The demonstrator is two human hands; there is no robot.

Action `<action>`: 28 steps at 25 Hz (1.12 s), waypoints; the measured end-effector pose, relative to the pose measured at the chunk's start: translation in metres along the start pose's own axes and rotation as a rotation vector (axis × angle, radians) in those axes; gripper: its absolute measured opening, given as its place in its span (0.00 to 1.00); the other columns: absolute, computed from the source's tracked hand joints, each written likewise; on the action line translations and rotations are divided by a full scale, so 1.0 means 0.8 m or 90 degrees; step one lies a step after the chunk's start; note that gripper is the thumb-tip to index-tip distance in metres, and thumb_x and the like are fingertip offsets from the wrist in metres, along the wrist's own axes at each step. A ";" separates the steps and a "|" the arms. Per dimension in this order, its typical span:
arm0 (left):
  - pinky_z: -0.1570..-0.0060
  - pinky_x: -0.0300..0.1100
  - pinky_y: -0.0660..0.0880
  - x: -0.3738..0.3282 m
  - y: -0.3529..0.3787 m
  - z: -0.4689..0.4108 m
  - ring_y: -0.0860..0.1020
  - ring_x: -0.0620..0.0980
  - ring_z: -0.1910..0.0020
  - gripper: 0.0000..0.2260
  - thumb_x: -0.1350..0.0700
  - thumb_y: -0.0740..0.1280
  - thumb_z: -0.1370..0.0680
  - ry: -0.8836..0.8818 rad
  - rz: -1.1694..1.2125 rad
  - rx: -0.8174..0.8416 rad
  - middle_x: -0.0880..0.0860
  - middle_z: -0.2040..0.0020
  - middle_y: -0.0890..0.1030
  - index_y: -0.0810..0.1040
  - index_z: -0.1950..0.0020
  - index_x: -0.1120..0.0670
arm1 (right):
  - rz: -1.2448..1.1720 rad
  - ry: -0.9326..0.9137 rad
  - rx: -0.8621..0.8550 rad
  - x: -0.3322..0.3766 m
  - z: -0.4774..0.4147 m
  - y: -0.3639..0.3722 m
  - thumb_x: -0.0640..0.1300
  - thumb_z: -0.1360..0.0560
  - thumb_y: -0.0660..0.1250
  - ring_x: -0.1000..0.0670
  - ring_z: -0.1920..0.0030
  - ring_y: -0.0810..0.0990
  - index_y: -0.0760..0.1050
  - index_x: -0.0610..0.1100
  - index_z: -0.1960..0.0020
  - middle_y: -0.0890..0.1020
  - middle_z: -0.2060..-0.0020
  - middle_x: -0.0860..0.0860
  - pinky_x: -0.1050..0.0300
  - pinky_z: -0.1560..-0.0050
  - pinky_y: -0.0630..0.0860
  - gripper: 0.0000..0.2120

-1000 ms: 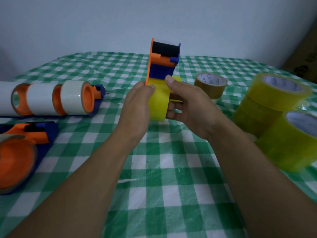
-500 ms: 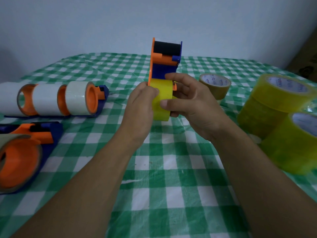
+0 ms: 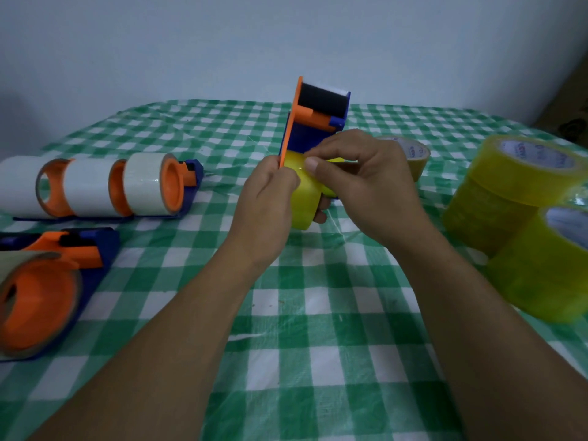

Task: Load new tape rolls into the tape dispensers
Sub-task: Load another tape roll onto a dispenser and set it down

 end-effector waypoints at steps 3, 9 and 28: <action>0.69 0.43 0.78 0.005 -0.003 -0.002 0.81 0.53 0.68 0.12 0.66 0.53 0.19 -0.020 0.016 -0.010 0.61 0.63 0.81 0.74 0.43 0.69 | 0.047 -0.009 0.032 -0.006 -0.001 0.002 0.48 0.27 0.74 0.46 0.57 0.84 0.83 0.52 0.51 0.81 0.50 0.50 0.41 0.55 0.81 0.05; 0.67 0.47 0.80 0.014 -0.003 -0.002 0.81 0.54 0.66 0.12 0.64 0.53 0.18 -0.036 -0.014 0.002 0.59 0.63 0.82 0.74 0.43 0.67 | 0.092 -0.037 0.027 -0.006 -0.002 -0.001 0.43 0.24 0.70 0.50 0.51 0.82 0.85 0.46 0.53 0.82 0.57 0.59 0.41 0.51 0.80 0.05; 0.65 0.49 0.80 0.020 -0.006 -0.004 0.82 0.55 0.65 0.19 0.52 0.56 0.14 -0.021 -0.031 -0.005 0.61 0.60 0.83 0.77 0.43 0.66 | 0.109 0.002 0.037 -0.001 0.005 0.000 0.41 0.23 0.71 0.51 0.57 0.82 0.83 0.41 0.51 0.83 0.54 0.49 0.49 0.52 0.80 0.04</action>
Point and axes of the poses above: each hand's wrist, its own z-axis away from the middle knuckle, its own y-axis out of the palm, x = y × z, the point moved 5 cm from there along -z, towards the middle knuckle
